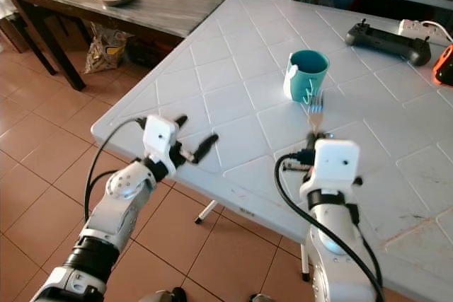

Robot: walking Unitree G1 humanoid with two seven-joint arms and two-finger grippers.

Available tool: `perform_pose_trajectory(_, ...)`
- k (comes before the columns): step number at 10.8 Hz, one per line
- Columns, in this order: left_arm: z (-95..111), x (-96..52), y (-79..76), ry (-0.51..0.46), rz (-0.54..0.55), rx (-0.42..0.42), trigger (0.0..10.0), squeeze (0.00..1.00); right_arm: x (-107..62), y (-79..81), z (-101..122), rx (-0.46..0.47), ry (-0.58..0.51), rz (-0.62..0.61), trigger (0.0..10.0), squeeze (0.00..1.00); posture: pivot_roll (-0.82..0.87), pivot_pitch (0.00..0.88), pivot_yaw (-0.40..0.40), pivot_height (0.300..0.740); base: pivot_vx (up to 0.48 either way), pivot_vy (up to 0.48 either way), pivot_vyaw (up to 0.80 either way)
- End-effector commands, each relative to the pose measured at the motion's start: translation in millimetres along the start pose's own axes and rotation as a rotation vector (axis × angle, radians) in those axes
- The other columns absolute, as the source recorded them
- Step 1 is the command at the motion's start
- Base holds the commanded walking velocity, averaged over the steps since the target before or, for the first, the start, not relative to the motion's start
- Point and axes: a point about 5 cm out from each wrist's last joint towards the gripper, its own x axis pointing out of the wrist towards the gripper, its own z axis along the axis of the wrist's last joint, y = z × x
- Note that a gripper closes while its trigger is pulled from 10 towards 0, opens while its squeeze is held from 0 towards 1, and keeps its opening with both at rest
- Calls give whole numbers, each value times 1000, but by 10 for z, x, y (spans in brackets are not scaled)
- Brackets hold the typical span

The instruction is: Setting the table

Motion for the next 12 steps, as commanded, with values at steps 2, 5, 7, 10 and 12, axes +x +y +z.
perform_pose_trajectory(2,3,-5,69,6,62,12,10000,0,-89,-11,63,-23,-39,-27,10000,0,-21,117,36,740,0,0,0)
perform_pose_trajectory(5,9,23,92,6,74,-43,10000,0,-185,-104,10,9,-9,-106,10000,0,-18,116,35,740,0,0,-256)
perform_pose_trajectory(7,33,39,130,7,116,-53,10000,0,-191,-131,17,2,-14,-115,10000,0,-18,119,37,740,0,0,-772)
perform_pose_trajectory(10,119,9,284,-43,227,-11,10000,0,-210,-131,29,-5,-19,-114,10000,0,-22,117,31,740,0,0,-204)
perform_pose_trajectory(12,139,-131,431,-71,327,16,10000,0,-248,-179,84,-28,-43,-126,10000,0,-24,110,17,740,0,0,0)
